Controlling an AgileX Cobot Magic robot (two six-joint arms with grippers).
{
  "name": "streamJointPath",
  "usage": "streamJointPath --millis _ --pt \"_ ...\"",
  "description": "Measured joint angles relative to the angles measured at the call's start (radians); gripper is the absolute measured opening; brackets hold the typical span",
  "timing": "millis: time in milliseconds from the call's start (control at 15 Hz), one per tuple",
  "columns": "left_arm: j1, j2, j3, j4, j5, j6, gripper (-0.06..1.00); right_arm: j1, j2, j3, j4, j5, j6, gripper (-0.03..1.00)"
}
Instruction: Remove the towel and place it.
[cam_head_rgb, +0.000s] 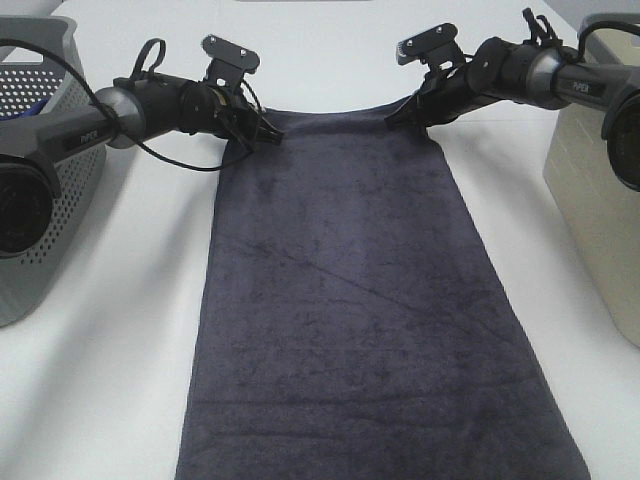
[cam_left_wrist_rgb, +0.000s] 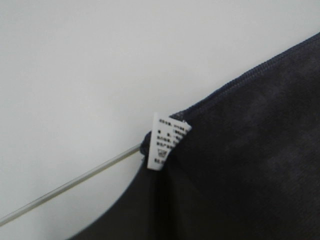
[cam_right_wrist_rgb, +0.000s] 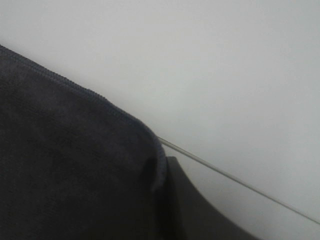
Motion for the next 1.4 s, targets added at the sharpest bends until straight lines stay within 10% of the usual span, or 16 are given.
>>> streamJointPath --millis 333,600,1000,1333,1400 --pt "0.001 0.033 0.0 0.0 -0.069 0.0 0.1 0.0 0.012 0.0 0.0 -0.017 0.0 0.24" --pt "0.001 0.038 0.0 0.0 -0.168 0.0 0.56 -0.007 0.013 0.0 0.0 -0.053 0.0 0.65" --pt "0.001 -0.01 0.0 0.008 -0.15 0.0 0.6 -0.039 -0.023 0.0 0.003 0.005 0.025 0.66" --pt "0.001 -0.178 0.0 0.006 0.245 -0.033 0.67 -0.038 -0.158 0.0 0.01 0.273 0.136 0.76" --pt "0.001 -0.27 0.0 0.004 0.483 -0.081 0.68 -0.038 -0.241 0.0 0.009 0.441 0.2 0.77"
